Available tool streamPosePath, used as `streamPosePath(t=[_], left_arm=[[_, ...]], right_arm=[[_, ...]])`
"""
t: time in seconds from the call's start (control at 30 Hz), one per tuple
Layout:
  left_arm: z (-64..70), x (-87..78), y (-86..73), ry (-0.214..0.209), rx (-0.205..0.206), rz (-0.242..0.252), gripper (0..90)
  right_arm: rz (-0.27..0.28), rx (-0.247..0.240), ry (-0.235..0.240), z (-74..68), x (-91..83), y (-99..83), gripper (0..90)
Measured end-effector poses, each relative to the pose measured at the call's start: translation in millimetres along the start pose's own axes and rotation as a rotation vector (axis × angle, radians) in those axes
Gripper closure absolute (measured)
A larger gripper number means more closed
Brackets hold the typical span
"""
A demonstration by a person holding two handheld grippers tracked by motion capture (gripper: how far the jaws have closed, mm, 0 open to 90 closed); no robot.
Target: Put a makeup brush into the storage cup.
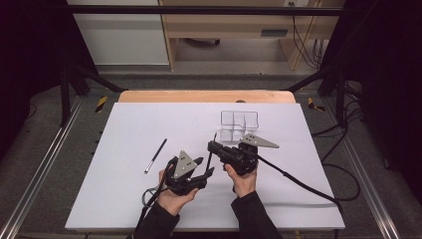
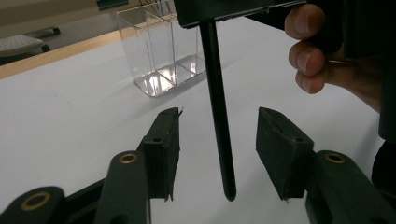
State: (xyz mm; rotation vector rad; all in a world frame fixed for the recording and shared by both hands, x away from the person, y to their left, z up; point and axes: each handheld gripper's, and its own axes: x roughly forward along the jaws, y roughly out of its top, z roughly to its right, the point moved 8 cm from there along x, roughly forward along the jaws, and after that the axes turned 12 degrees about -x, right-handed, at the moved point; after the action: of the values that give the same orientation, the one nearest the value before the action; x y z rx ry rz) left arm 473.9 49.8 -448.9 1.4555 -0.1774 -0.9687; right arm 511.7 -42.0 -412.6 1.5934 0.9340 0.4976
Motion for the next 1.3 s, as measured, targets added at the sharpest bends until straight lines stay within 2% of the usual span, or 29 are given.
streamPosePath(t=[0.17, 0.33, 0.63, 0.87, 1.0, 1.3], left_arm=[[-0.9, -4.3, 0.0, -0.019, 0.021, -0.014, 40.6], [-1.8, -8.4, -3.4, -0.055, 0.052, -0.050, 30.9], [-13.8, -22.2, -6.7, -0.052, 0.070, -0.056, 20.8], [-28.5, -34.0, -8.8, -0.041, 0.046, -0.054, 15.5], [-37.7, -40.0, -10.1, -0.019, 0.043, -0.056, 12.5], [-59.7, -52.3, -11.1, 0.020, -0.006, -0.037, 10.6]], right_arm=[[0.000, -0.022, -0.010, 1.0, -3.1, 2.6, 83.9], [-0.007, -0.038, -0.020, 2.5, -5.5, 4.3, 83.8], [-0.010, -0.070, -0.031, 4.8, -9.7, 8.3, 83.9], [-0.007, -0.098, -0.050, 8.0, -14.6, 13.6, 83.8], [-0.010, -0.113, -0.062, 10.4, -16.3, 15.7, 83.9], [-0.025, -0.153, -0.088, 18.3, -21.2, 21.6, 83.8]])
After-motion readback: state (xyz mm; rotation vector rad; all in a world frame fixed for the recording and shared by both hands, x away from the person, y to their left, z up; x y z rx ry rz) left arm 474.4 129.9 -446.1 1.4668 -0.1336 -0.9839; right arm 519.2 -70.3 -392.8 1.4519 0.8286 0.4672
